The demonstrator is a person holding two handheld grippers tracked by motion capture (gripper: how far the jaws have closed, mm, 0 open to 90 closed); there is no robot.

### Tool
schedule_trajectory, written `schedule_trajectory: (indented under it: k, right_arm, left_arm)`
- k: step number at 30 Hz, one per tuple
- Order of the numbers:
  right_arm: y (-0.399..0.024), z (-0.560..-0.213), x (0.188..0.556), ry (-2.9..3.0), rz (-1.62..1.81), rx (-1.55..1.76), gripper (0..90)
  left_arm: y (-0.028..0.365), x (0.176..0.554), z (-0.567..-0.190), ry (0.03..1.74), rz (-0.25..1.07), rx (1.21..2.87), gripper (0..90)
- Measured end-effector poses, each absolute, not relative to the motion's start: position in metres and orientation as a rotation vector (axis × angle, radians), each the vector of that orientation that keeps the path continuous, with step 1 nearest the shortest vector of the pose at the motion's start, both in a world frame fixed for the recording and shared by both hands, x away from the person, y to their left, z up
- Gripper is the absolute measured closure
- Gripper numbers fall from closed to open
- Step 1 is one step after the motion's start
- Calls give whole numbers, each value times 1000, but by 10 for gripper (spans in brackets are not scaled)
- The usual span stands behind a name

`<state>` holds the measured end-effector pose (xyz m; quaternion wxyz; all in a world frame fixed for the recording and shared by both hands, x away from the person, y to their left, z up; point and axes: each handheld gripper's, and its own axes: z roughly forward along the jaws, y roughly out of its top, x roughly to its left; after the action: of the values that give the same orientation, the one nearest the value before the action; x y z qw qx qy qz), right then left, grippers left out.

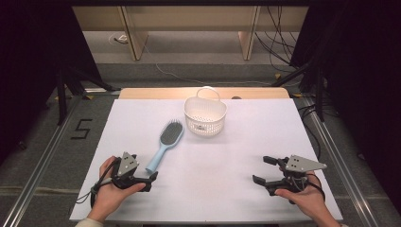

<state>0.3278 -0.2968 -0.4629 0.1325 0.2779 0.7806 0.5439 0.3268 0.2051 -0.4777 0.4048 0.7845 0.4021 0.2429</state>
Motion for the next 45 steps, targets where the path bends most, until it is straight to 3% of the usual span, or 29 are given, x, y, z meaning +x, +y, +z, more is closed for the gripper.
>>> schedule_trajectory:
  k: [29, 45]
  right_arm:
    - [-296, -464, 328, 2260, 1581, 821, 159]
    - [-297, -464, 329, 2256, 1572, 837, 159]
  left_arm:
    - [204, 330, -475, 1042, 621, 1977, 38]
    - [193, 363, -458, 1175, 552, 2100, 124]
